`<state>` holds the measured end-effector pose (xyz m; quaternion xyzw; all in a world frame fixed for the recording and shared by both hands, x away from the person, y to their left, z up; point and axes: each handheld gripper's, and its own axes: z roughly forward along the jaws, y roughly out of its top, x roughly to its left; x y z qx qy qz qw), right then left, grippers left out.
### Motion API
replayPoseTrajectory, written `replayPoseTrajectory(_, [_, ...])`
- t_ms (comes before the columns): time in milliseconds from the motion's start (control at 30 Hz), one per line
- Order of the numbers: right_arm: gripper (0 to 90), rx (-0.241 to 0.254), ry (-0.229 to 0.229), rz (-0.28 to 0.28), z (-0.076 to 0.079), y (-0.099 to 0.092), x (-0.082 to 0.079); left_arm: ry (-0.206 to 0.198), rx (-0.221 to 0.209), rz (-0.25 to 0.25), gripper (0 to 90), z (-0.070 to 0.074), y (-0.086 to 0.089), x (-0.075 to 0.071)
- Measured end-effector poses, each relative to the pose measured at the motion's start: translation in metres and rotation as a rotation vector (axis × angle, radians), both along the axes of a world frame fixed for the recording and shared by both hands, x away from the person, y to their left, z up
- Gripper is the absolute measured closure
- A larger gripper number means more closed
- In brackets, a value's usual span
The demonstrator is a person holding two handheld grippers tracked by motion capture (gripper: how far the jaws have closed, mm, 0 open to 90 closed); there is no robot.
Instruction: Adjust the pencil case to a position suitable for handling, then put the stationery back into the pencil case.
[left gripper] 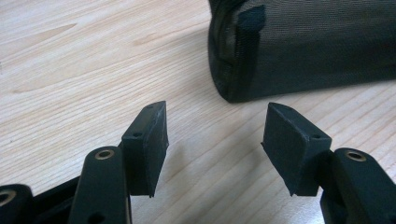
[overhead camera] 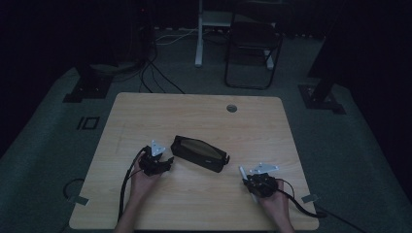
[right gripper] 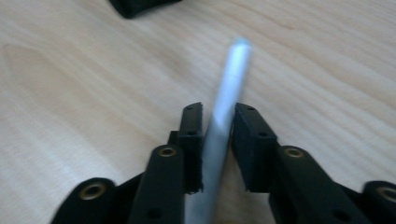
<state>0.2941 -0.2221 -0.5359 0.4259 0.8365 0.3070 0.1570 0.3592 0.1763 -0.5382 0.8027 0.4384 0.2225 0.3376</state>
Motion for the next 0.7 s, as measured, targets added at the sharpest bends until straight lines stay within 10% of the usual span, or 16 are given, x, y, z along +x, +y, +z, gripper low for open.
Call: replayPoseTrajectory(700, [69.4,0.013,0.004,-0.001,-0.001,-0.008,0.011,0.014,-0.008,0.019,40.8,0.000,0.007,0.001])
